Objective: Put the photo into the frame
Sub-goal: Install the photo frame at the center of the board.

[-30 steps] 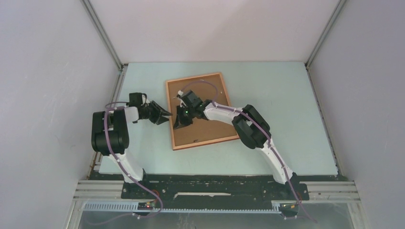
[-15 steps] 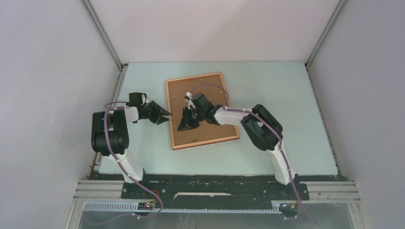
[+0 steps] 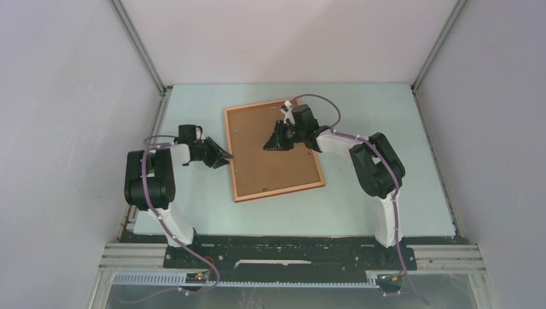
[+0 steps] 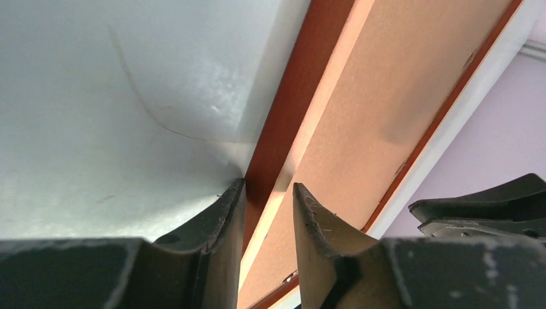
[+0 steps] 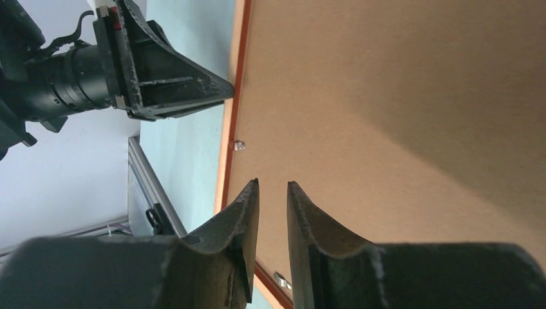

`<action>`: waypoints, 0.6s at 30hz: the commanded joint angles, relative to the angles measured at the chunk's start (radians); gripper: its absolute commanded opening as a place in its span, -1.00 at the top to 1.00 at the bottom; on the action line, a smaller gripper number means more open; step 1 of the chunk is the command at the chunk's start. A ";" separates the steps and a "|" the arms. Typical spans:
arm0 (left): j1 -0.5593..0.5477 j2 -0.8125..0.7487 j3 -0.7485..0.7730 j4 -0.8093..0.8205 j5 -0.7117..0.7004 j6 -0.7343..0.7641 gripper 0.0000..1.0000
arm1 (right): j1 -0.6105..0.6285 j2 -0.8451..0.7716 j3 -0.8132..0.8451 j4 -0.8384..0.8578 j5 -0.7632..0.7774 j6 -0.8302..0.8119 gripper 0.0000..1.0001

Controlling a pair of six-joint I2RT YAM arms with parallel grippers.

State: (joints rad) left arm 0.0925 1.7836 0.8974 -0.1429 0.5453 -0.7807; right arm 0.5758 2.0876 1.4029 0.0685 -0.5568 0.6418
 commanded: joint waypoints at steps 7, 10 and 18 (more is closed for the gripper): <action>-0.124 -0.128 -0.126 0.083 0.010 -0.062 0.37 | 0.022 0.198 0.445 -0.272 0.035 -0.122 0.16; -0.111 -0.159 -0.083 0.015 0.010 -0.040 0.18 | 0.019 0.292 0.608 -0.347 0.006 -0.111 0.09; -0.084 -0.060 0.116 -0.170 -0.069 0.101 0.02 | 0.022 0.504 1.018 -0.490 0.032 -0.170 -0.13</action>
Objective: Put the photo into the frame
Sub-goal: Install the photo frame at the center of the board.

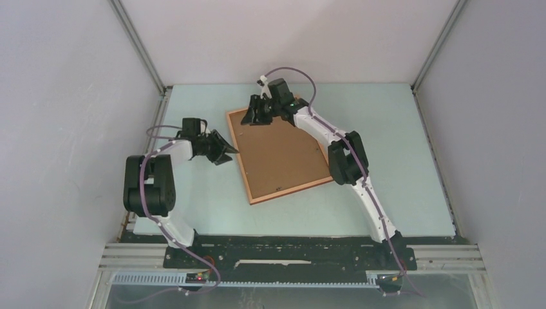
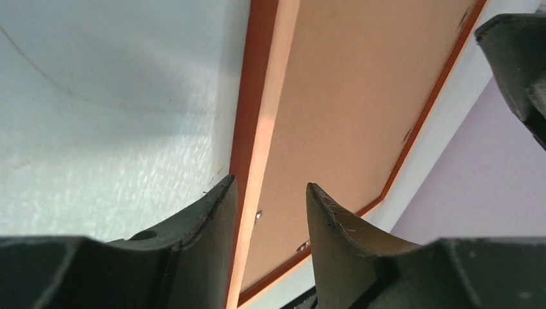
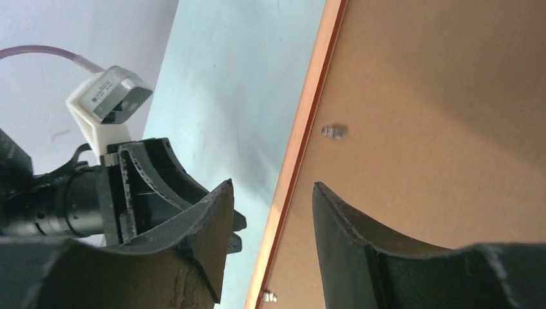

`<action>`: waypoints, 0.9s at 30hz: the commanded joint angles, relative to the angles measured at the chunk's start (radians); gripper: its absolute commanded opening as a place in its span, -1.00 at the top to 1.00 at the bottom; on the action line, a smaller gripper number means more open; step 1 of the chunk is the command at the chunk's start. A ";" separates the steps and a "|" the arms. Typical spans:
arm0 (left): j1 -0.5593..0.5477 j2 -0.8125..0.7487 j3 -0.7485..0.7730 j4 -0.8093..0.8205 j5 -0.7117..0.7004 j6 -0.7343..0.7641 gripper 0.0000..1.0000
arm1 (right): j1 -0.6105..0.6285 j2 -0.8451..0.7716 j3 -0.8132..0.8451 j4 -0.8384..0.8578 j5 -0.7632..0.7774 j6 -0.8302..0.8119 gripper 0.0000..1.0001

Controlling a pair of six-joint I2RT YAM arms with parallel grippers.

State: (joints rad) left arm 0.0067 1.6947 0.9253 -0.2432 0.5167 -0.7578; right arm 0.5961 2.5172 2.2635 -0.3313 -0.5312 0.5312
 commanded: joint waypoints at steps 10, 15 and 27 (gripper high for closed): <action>-0.031 0.088 0.152 -0.095 -0.121 0.127 -0.10 | 0.000 0.208 0.227 0.073 0.012 0.009 -0.25; -0.100 0.114 0.179 -0.122 -0.186 0.143 -0.10 | -0.002 0.164 0.180 0.069 0.018 0.023 -0.24; -0.182 0.141 0.228 -0.256 -0.381 0.244 0.72 | 0.005 0.118 0.122 0.055 0.023 0.014 -0.22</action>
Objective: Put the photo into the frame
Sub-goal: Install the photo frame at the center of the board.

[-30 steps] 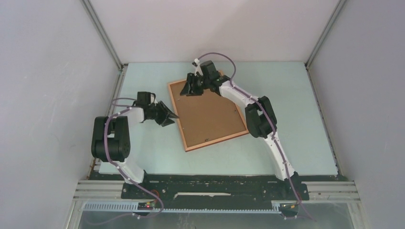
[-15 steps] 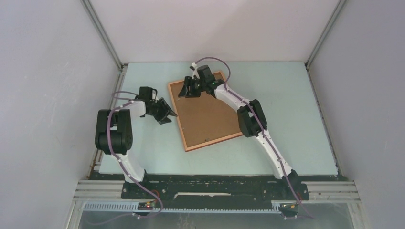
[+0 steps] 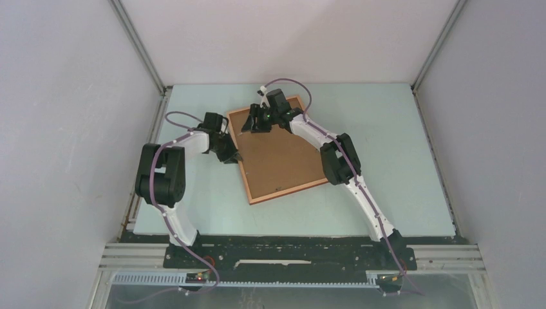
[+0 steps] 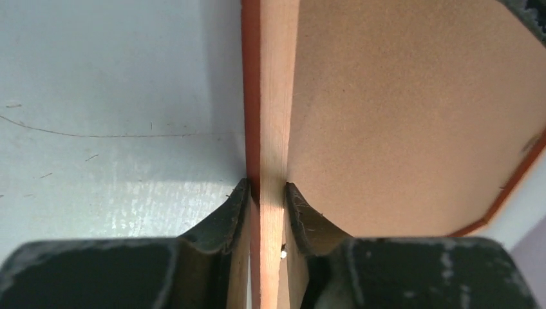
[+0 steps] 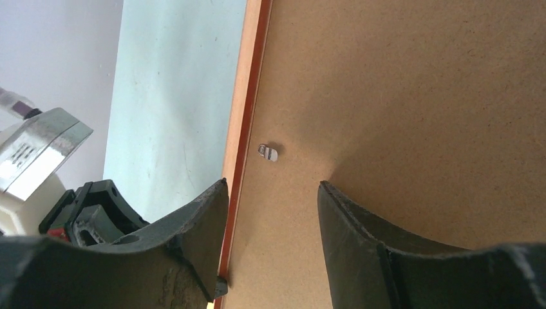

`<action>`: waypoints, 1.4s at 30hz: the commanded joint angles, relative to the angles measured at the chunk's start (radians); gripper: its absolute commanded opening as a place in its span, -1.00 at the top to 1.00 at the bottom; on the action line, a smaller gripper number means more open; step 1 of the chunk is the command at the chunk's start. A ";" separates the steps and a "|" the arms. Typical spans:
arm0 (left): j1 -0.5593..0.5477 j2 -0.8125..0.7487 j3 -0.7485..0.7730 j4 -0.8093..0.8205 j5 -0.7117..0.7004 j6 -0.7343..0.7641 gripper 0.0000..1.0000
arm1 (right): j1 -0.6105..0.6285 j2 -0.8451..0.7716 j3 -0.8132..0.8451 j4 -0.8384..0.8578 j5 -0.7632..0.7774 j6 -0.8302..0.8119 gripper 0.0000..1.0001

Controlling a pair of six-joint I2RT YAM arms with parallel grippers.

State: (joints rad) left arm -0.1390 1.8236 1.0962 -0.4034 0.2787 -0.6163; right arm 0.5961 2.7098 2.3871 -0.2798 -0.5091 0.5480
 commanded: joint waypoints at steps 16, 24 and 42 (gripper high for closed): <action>-0.067 -0.036 -0.009 -0.149 -0.082 0.252 1.00 | 0.012 -0.011 -0.005 0.117 -0.090 0.065 -0.17; -0.074 -0.076 -0.082 -0.095 -0.009 0.230 1.00 | 0.014 0.039 0.025 0.154 -0.085 0.110 -0.15; -0.063 -0.062 -0.063 -0.093 0.014 0.235 1.00 | 0.065 0.019 -0.060 0.144 -0.193 0.217 0.13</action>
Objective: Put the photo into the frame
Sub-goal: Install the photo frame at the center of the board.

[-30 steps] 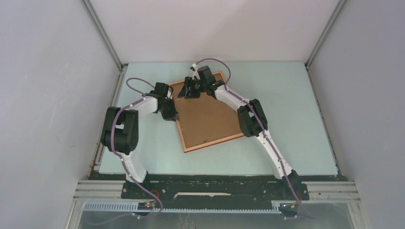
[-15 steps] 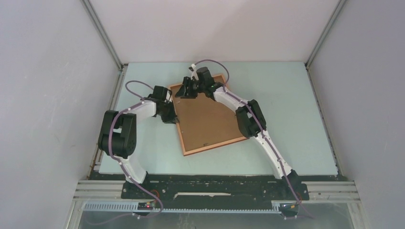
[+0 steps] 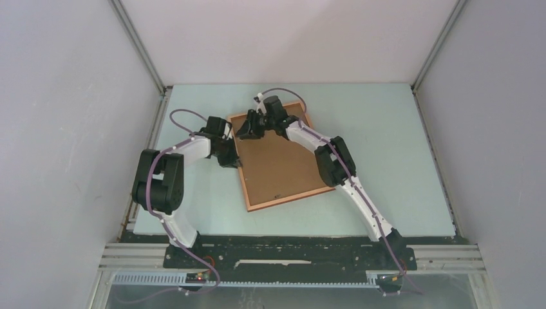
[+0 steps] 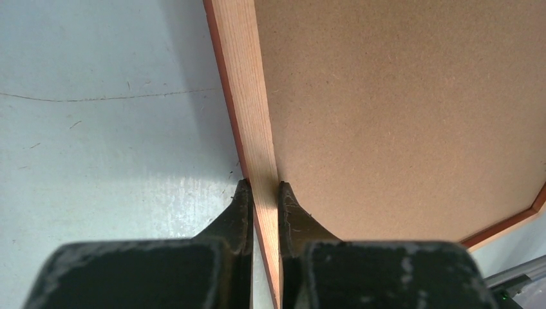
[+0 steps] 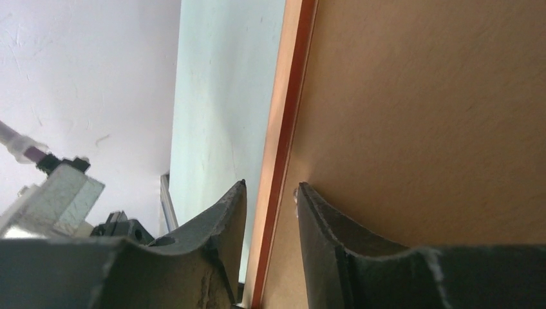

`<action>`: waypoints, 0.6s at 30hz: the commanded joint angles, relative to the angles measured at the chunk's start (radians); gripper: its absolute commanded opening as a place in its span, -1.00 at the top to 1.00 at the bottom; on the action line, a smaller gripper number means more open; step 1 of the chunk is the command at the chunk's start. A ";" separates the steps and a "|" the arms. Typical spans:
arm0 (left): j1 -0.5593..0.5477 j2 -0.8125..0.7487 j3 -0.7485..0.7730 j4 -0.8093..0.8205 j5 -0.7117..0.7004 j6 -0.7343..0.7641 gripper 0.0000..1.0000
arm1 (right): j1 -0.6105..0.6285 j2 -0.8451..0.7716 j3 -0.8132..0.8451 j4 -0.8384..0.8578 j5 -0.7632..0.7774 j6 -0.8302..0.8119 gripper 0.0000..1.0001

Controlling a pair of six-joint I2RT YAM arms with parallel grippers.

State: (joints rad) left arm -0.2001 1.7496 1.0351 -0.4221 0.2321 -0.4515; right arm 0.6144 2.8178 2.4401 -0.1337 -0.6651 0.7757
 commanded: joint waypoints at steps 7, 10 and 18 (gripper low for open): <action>0.025 0.014 0.000 -0.069 0.080 0.068 1.00 | 0.053 -0.206 -0.273 0.020 0.007 -0.023 0.16; 0.025 0.015 0.000 -0.067 0.085 0.067 1.00 | 0.053 -0.203 -0.275 0.055 -0.012 -0.020 0.19; 0.026 0.012 -0.005 -0.071 0.079 0.071 1.00 | 0.015 -0.217 -0.281 -0.019 0.092 0.008 0.20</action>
State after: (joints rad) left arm -0.1734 1.7527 1.0351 -0.4358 0.2741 -0.4423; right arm 0.6537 2.6633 2.1735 -0.0940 -0.6422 0.7834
